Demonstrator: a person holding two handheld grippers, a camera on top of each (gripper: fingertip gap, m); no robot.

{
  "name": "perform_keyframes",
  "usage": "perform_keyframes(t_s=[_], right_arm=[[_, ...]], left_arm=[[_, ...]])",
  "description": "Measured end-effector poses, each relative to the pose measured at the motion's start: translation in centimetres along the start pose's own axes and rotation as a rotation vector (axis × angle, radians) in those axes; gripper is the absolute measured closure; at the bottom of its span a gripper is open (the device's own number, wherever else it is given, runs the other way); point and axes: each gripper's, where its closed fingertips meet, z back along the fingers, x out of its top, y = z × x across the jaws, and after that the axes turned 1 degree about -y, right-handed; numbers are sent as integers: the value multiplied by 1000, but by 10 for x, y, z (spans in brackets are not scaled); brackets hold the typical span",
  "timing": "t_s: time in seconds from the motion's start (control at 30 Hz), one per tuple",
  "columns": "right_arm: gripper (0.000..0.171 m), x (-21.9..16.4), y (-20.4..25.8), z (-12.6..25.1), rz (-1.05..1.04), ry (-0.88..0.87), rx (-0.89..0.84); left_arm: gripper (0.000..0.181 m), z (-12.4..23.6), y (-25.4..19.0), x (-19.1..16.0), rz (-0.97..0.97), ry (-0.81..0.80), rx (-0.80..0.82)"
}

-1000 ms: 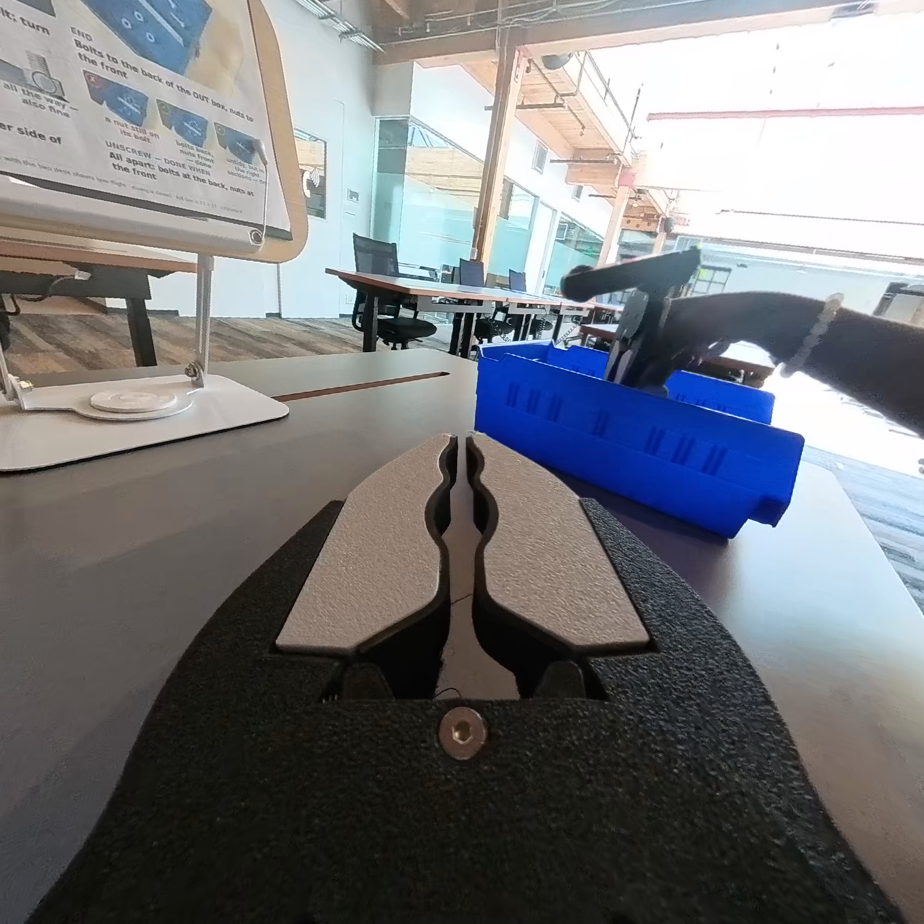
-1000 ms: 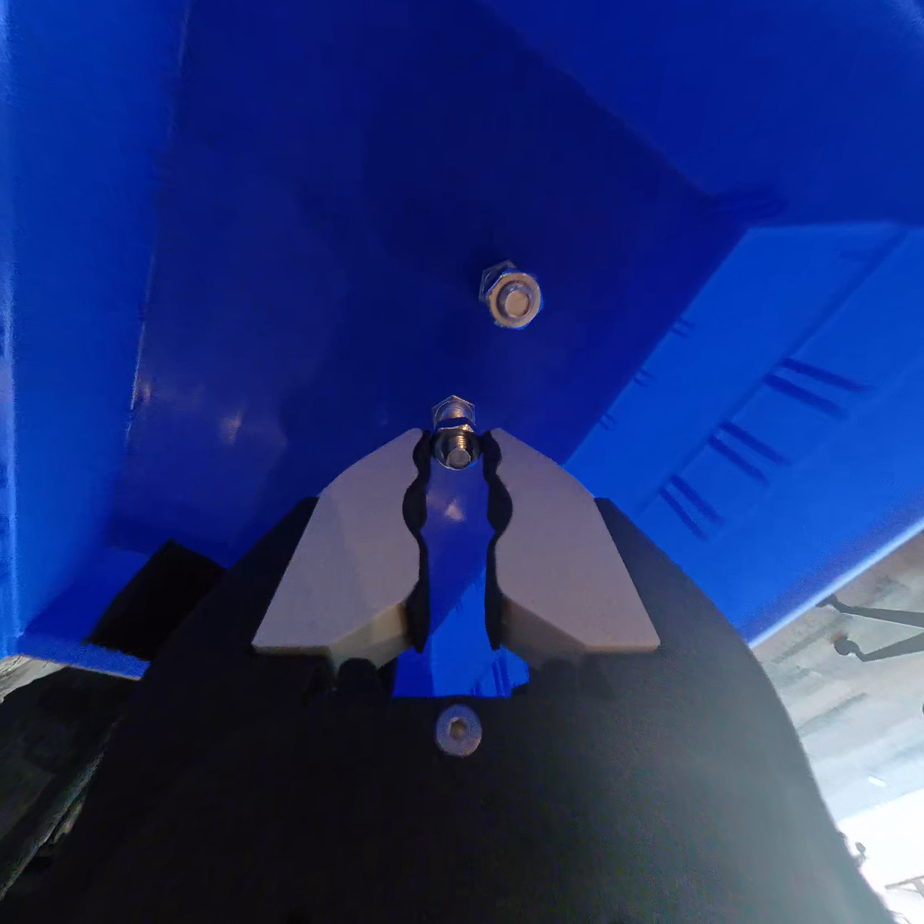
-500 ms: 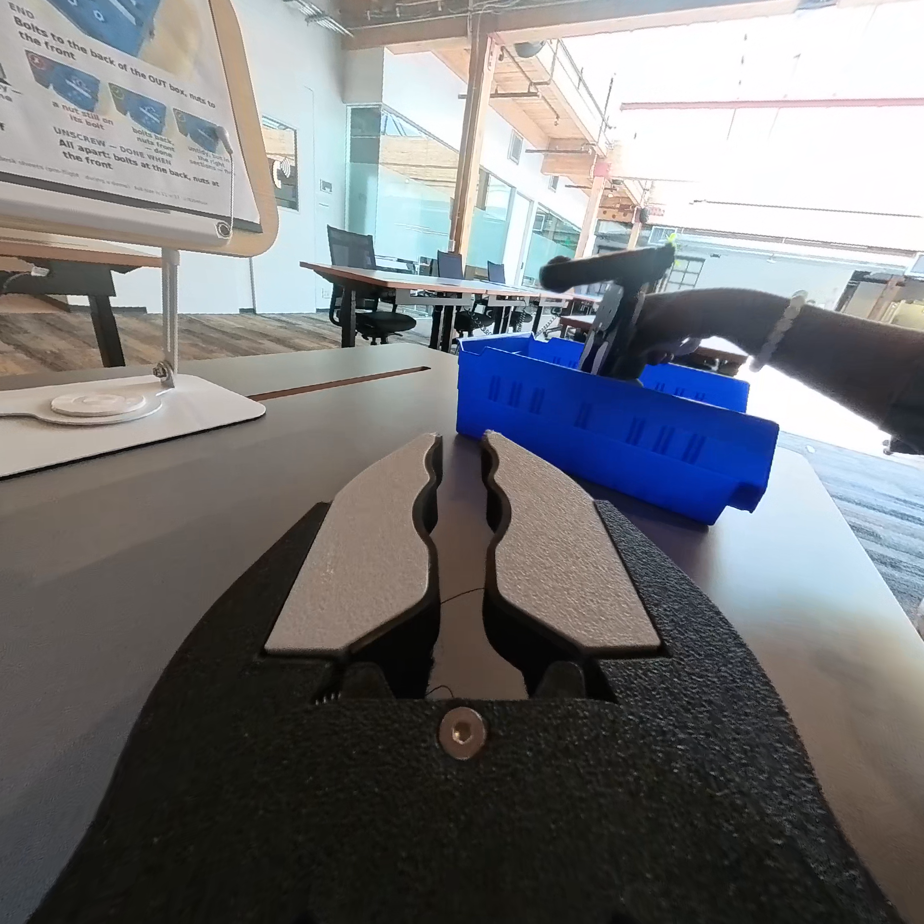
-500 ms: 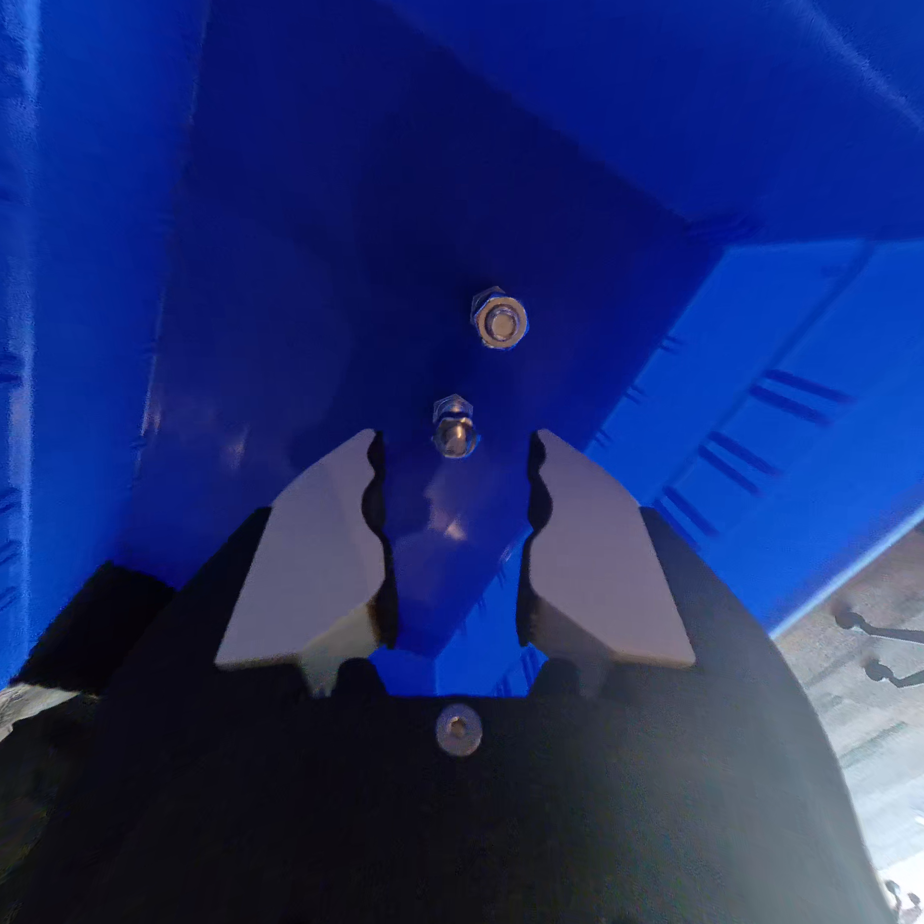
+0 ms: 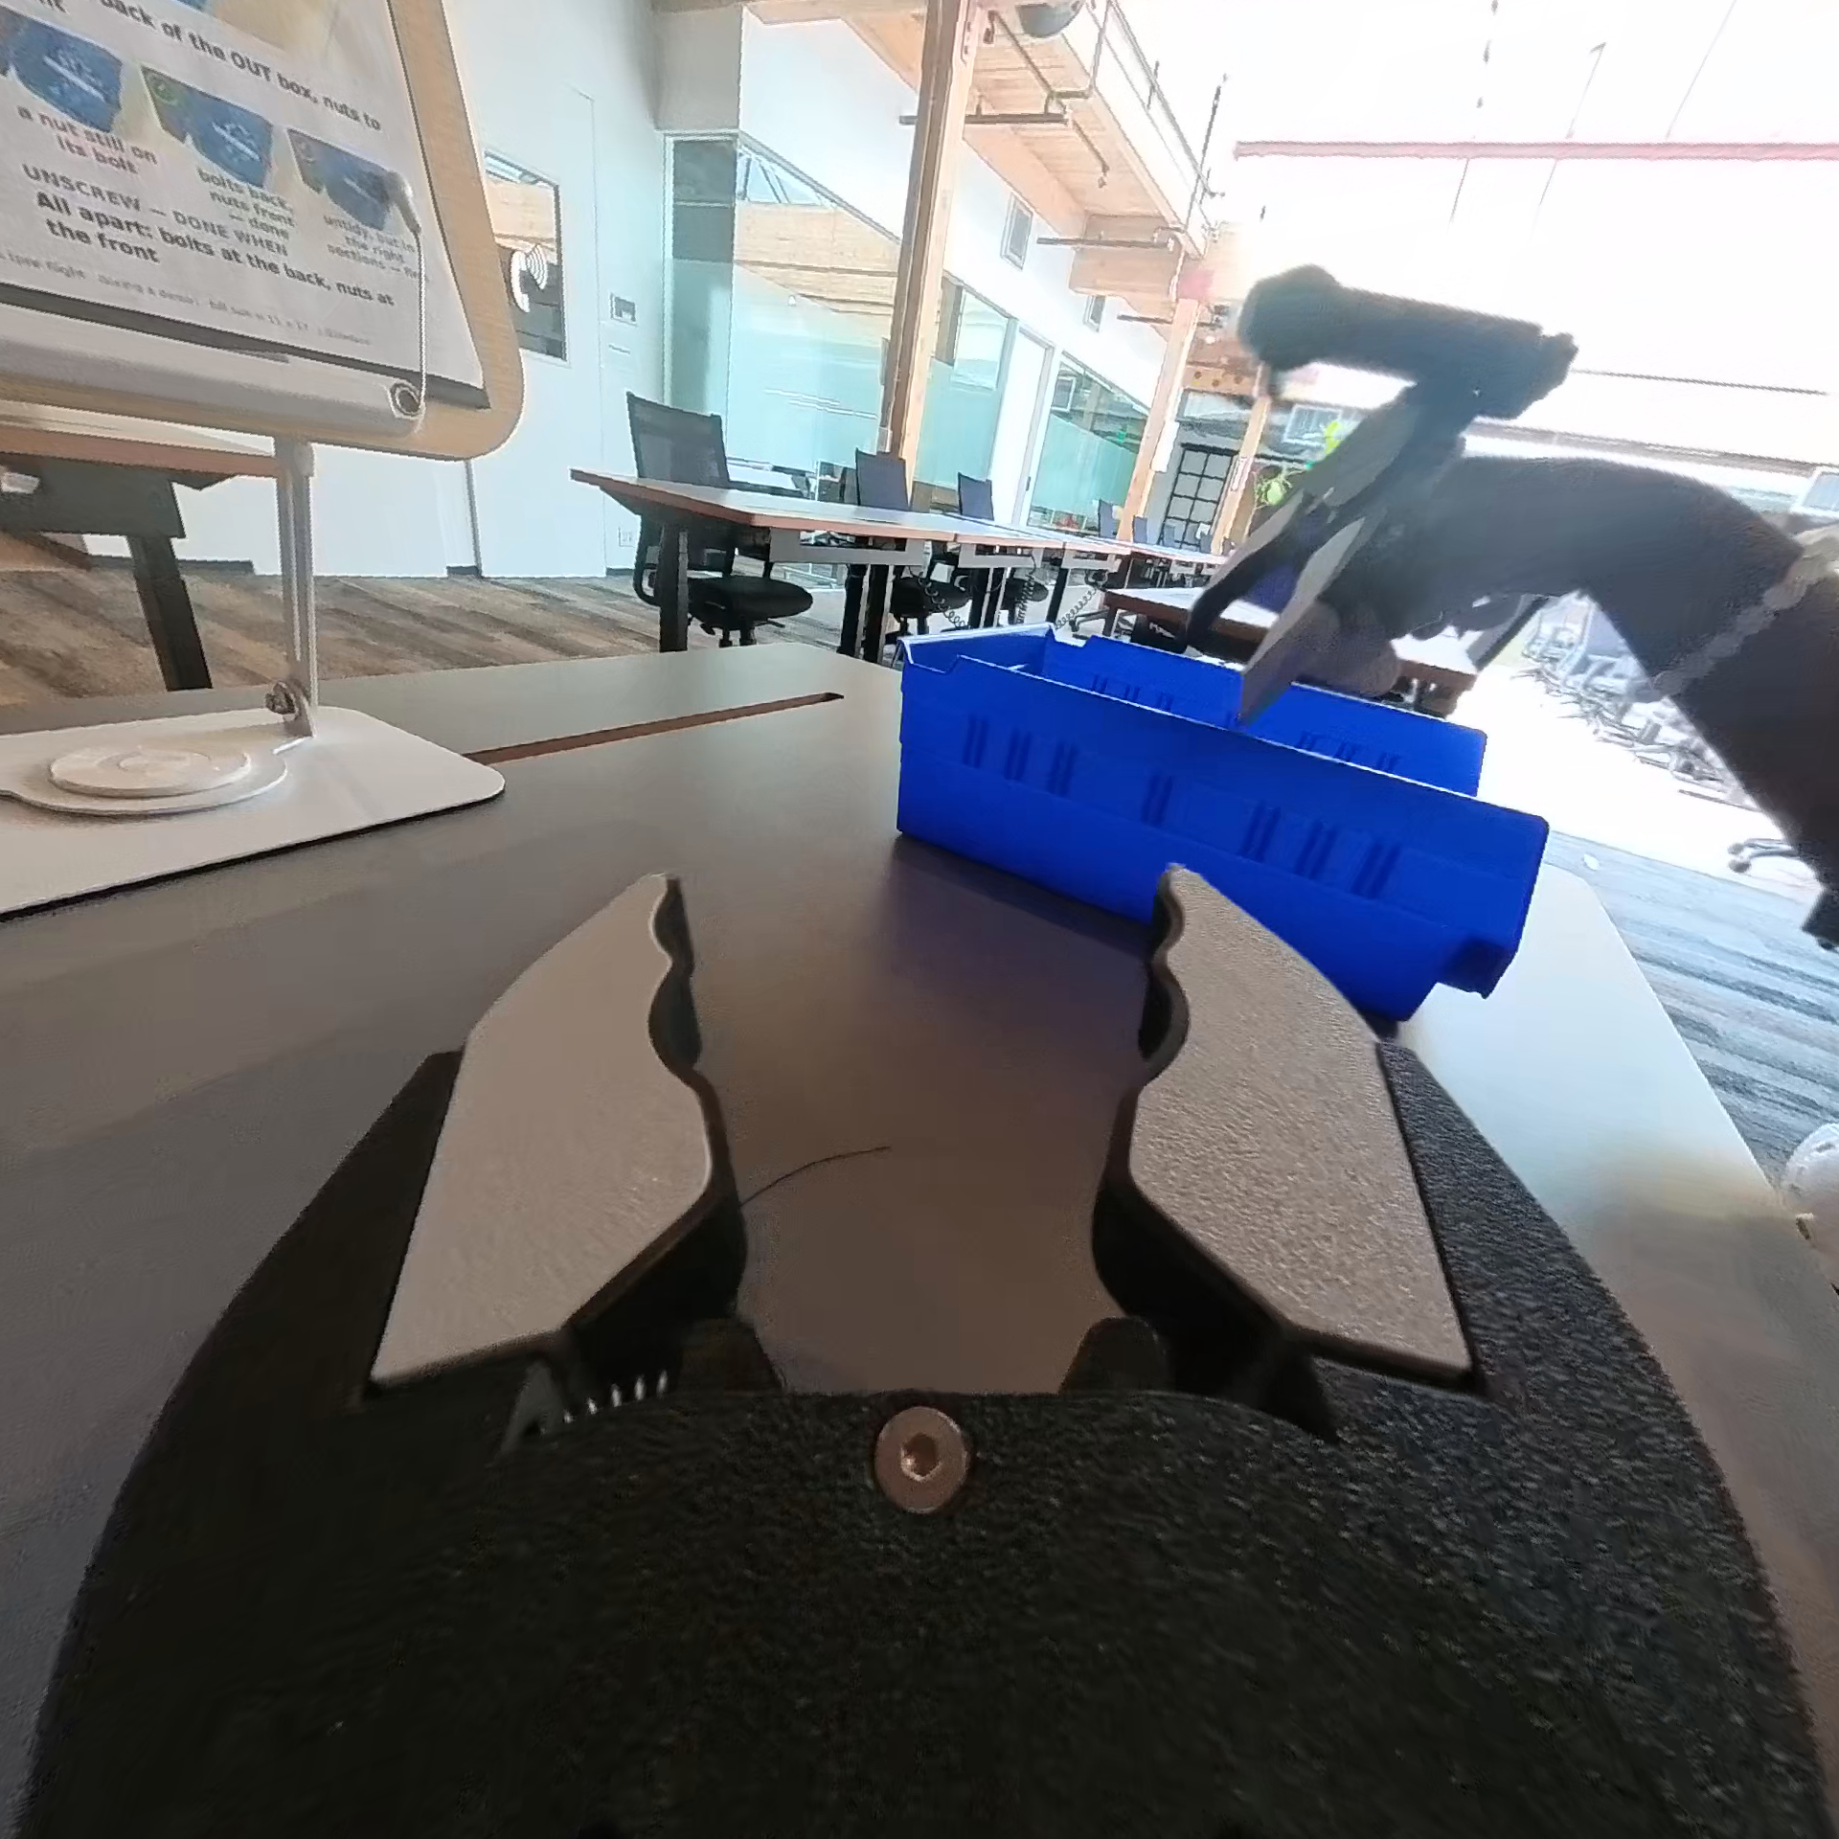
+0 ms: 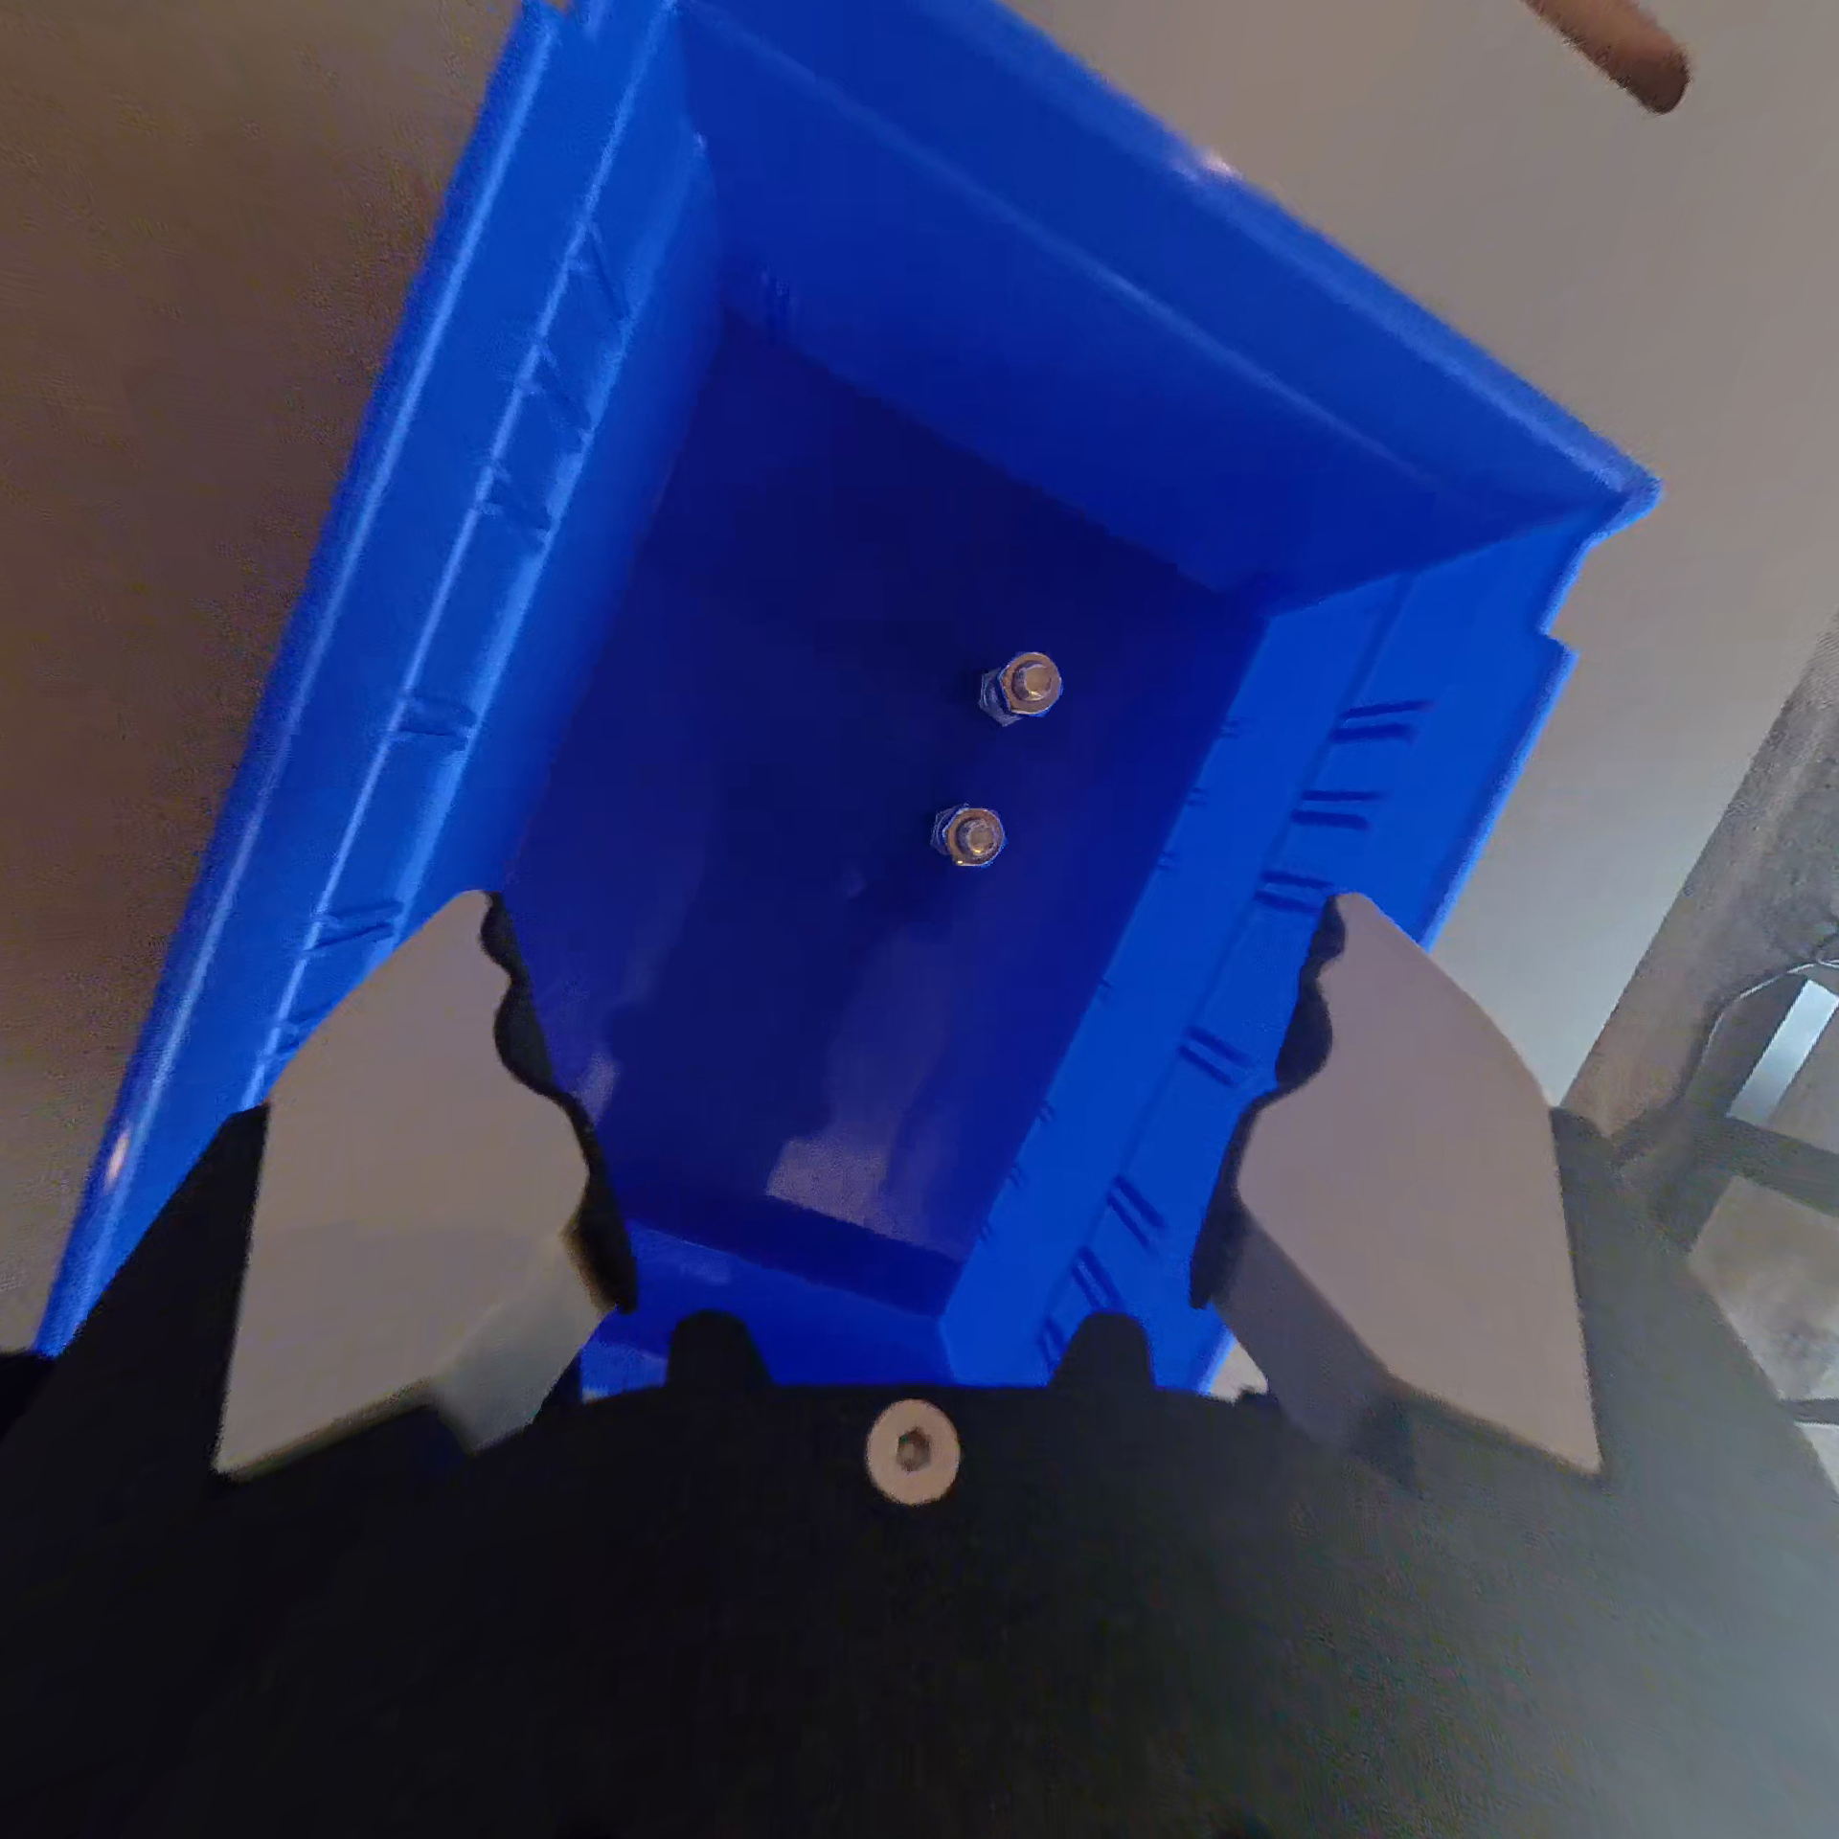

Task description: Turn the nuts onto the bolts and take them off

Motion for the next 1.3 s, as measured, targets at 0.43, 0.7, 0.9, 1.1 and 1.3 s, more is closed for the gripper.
perform_keyframes(t_s=[0.43,0.7,0.9,1.1,1.3], right_arm=[[43,49,38,69,-136,-668,94],[81,63,40,108,-142,-1129,26],[41,68,57,99,-157,-1170,266],[71,67,78,70,-65,-1029,384],[130,61,80,71,-17,-1076,440]], left_arm=[[136,10,-15,35,-96,-104,-52],[181,59,-40,128,-131,-312,-99],[181,113,-27,188,-434,-320,121],[171,184,46,194,-438,55,346],[130,245,130,135,-381,659,365]])
